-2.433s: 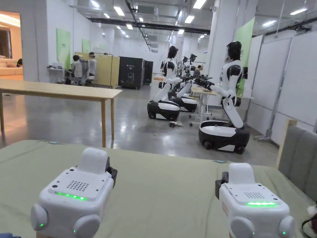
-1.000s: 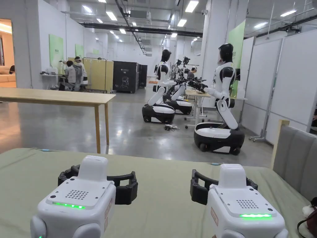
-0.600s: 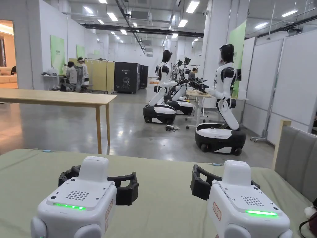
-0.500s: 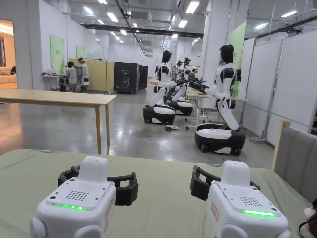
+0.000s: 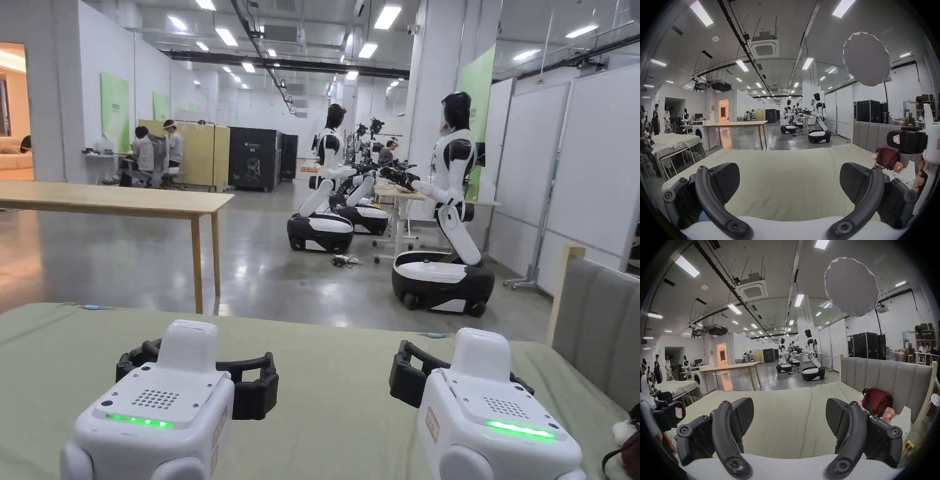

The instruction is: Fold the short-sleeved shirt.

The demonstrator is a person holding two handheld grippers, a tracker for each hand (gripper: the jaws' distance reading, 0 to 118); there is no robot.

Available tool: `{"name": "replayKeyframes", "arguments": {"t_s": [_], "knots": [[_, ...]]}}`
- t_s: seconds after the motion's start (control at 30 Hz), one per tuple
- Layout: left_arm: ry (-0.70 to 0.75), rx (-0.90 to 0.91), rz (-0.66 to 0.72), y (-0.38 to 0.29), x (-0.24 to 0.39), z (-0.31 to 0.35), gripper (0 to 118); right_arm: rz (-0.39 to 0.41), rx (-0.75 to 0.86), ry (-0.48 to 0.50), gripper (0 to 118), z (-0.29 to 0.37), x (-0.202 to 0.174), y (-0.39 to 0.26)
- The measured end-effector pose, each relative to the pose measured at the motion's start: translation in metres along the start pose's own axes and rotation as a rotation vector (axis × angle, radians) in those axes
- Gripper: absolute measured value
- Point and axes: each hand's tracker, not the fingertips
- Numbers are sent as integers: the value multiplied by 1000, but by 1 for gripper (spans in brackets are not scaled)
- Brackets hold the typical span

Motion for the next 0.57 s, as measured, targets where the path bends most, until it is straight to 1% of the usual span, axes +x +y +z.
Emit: {"name": "replayKeyframes", "arguments": {"t_s": [0.07,0.17,0.27,0.3,0.4,0.47,0.5,0.57], "knots": [[0,-2,-1,0,1,1,118,10,2,-10,97,0,0,-2],[-1,-2,-3,-1,1,1,118,21,22,5,97,2,0,-6],[4,-2,-4,-1,1,1,118,32,41,-25,97,1,-4,-8],[4,-3,-1,-1,2,1,118,38,42,-18,97,1,-3,-7],[4,-3,-6,-1,2,1,118,33,33,-18,97,1,-2,-7],[6,-1,-8,-1,2,2,118,6,42,-11,97,4,1,-6],[6,-1,-7,-1,2,2,118,0,29,-32,97,4,1,-6],[6,0,-5,0,3,2,118,19,8,-50,97,1,0,-4]]}}
